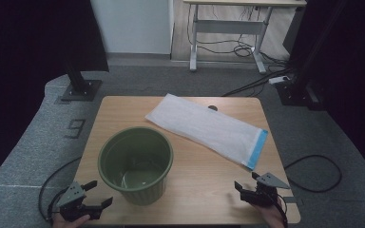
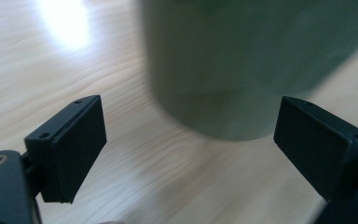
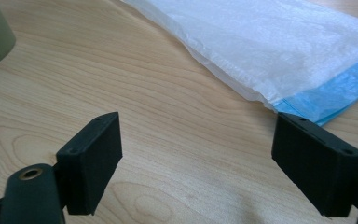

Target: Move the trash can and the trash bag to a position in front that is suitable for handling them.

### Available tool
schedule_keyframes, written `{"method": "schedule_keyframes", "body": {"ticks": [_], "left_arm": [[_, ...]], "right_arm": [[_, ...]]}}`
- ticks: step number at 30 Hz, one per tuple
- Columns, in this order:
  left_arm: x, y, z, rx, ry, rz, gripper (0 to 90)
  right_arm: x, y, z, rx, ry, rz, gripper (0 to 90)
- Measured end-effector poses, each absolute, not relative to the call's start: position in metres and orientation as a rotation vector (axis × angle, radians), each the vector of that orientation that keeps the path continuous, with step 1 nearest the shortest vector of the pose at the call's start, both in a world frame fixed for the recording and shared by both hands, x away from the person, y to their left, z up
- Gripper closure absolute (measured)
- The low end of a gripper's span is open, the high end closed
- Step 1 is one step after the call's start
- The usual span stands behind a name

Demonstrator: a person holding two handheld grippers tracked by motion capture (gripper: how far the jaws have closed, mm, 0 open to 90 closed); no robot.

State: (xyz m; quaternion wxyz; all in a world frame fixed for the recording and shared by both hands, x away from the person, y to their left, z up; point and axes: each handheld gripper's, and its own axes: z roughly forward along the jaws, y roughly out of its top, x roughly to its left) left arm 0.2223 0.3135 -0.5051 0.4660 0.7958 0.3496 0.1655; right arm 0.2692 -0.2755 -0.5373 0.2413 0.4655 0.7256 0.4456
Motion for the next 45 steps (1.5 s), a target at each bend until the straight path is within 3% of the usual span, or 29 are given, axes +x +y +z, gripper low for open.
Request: {"method": "schedule_keyframes", "body": {"ticks": [3, 5, 24, 45], "left_arm": [[0.23, 0.29, -0.499, 1.975, 0.771, 0.38, 9.9], [0.235, 0.278, -0.498, 2.003, 0.764, 0.403, 7.4], [0.283, 0.203, -0.502, 2.08, 0.683, 0.352, 13.0], [0.3, 0.169, -0.507, 2.08, 0.71, 0.354, 12.6]], "right_arm": [[0.272, -0.273, -0.539, 1.268, 2.003, 1.213, 16.2], [0.272, -0.271, -0.541, 1.259, 2.023, 1.202, 16.4], [0.265, -0.27, -0.54, 1.241, 2.034, 1.219, 17.6], [0.262, -0.27, -0.542, 1.265, 2.029, 1.192, 17.7]]}}
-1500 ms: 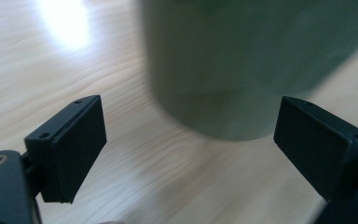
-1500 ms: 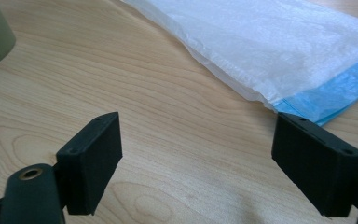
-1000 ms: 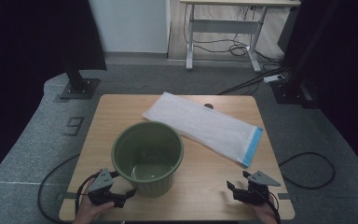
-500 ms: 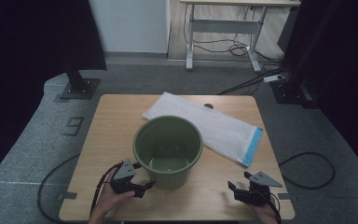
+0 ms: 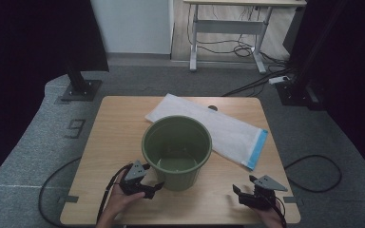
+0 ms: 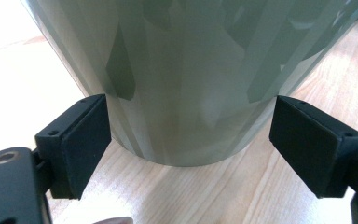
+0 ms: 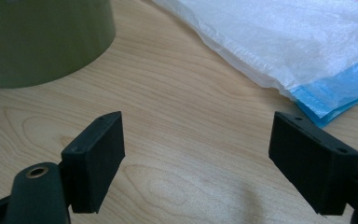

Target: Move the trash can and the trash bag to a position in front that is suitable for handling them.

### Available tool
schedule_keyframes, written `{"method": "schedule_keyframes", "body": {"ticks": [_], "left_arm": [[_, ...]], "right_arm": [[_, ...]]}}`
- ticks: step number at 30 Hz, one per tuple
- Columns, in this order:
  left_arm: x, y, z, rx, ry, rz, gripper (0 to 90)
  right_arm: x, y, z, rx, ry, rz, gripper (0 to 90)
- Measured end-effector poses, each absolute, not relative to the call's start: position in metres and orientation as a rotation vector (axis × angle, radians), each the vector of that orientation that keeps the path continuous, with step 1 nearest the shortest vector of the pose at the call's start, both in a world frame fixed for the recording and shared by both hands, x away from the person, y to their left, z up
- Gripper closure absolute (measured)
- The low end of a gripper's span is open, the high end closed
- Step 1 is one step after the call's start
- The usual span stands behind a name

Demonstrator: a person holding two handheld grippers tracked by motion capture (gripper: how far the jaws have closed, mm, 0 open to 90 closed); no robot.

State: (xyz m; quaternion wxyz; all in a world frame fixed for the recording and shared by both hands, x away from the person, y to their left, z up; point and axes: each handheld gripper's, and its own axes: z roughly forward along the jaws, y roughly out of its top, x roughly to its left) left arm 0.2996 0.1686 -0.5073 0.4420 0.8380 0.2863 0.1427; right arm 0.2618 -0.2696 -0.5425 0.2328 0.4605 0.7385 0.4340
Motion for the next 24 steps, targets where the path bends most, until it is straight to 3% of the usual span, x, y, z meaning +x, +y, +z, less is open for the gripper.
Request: {"method": "schedule_keyframes", "body": {"ticks": [11, 24], "left_arm": [[0.306, 0.152, -0.506, 2.092, 0.758, 0.431, 14.2], [0.293, 0.212, -0.509, 2.146, 0.984, 0.531, 14.0]], "right_arm": [[0.261, -0.267, -0.544, 1.249, 2.047, 1.177, 17.8], [0.263, -0.272, -0.535, 1.294, 1.976, 1.12, 12.2]]}}
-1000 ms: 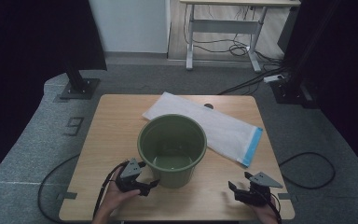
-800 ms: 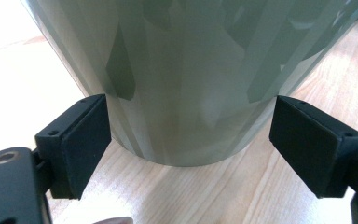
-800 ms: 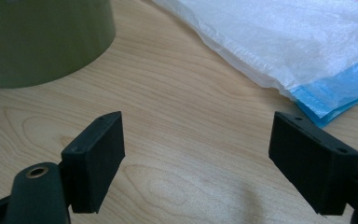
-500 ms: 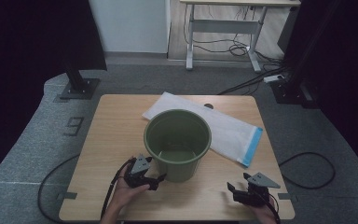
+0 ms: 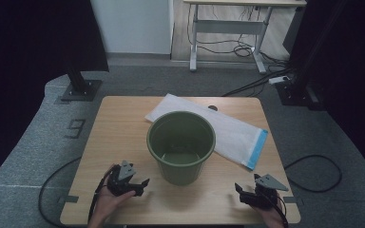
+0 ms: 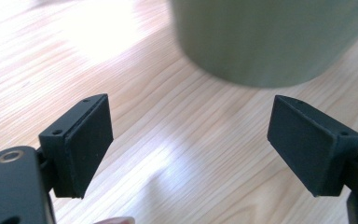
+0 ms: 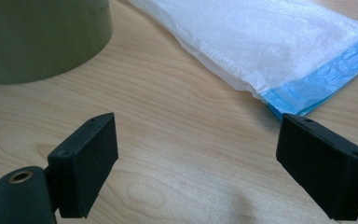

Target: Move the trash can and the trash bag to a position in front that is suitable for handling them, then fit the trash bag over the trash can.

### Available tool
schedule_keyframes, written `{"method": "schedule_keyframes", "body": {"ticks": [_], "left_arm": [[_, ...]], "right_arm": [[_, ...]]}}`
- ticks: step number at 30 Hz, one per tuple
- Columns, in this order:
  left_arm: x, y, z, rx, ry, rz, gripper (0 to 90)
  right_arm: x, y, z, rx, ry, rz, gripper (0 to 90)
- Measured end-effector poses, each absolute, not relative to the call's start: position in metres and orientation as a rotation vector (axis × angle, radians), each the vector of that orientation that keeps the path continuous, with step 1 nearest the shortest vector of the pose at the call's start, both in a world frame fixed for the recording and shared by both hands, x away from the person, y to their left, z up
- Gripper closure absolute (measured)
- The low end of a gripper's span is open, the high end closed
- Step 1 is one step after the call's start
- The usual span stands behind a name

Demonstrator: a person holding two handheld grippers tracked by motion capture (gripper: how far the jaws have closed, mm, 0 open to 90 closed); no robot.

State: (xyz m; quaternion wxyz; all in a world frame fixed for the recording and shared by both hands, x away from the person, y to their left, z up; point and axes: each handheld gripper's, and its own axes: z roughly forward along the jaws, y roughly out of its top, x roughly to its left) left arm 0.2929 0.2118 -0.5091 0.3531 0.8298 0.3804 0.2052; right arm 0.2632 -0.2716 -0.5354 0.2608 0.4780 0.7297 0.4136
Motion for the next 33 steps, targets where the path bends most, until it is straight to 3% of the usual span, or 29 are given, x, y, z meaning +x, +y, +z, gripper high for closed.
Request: {"method": "schedule_keyframes", "body": {"ticks": [10, 14, 25, 33], "left_arm": [[0.295, 0.239, -0.511, 2.12, 1.058, 0.533, 14.1], [0.296, 0.246, -0.517, 2.155, 1.086, 0.546, 14.1], [0.292, 0.26, -0.54, 2.177, 1.209, 0.497, 14.3], [0.288, 0.263, -0.545, 2.124, 1.242, 0.468, 14.3]], "right_arm": [[0.267, -0.265, -0.531, 1.24, 1.993, 1.108, 12.9], [0.287, -0.257, -0.526, 1.217, 2.002, 1.107, 14.9], [0.375, -0.2, -0.529, 1.246, 2.066, 1.105, 32.7], [0.409, -0.19, -0.545, 1.261, 2.135, 0.984, 47.0]]}}
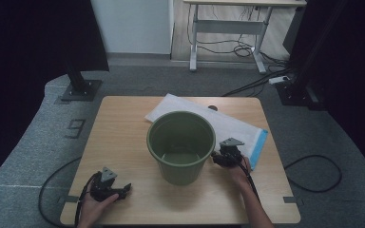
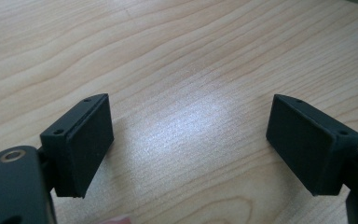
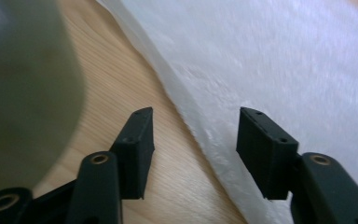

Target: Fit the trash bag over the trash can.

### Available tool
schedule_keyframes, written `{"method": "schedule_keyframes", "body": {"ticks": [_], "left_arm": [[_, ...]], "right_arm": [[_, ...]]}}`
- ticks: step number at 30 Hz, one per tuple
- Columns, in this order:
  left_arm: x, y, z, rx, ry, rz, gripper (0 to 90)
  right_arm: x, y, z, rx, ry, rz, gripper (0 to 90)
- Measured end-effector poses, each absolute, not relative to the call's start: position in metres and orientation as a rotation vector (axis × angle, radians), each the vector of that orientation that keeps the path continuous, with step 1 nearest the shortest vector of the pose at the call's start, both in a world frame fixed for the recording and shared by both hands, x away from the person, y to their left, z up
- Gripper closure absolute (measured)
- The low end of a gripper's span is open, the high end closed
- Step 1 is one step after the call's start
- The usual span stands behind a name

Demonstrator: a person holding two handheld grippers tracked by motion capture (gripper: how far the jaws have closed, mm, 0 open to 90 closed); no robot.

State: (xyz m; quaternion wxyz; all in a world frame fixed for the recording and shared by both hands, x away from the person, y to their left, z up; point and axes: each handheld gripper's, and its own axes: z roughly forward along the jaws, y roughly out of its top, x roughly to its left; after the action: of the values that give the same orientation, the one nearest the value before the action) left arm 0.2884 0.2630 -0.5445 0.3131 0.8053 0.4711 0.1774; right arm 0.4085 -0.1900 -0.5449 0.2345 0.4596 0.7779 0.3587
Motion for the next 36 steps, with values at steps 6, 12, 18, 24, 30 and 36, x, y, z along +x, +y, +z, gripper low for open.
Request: {"method": "schedule_keyframes", "body": {"ticks": [6, 12, 18, 24, 30, 36], "left_arm": [[0.287, 0.267, -0.545, 2.116, 1.254, 0.473, 14.1], [0.287, 0.267, -0.545, 2.114, 1.258, 0.475, 14.0], [0.287, 0.267, -0.545, 2.114, 1.256, 0.473, 14.1], [0.288, 0.266, -0.545, 2.115, 1.251, 0.47, 14.2], [0.296, 0.266, -0.545, 2.124, 1.231, 0.46, 14.1], [0.3, 0.265, -0.545, 2.126, 1.228, 0.458, 14.1]], "right_arm": [[0.415, -0.194, -0.552, 1.285, 2.112, 0.982, 62.5], [0.41, -0.205, -0.549, 1.315, 2.101, 0.955, 89.0], [0.365, -0.231, -0.536, 1.227, 2.075, 0.987, 89.1], [0.327, -0.256, -0.538, 1.235, 2.075, 1.003, 89.1], [0.29, -0.297, -0.55, 1.291, 2.066, 0.963, 89.0], [0.273, -0.315, -0.551, 1.366, 2.028, 1.008, 88.9]]}}
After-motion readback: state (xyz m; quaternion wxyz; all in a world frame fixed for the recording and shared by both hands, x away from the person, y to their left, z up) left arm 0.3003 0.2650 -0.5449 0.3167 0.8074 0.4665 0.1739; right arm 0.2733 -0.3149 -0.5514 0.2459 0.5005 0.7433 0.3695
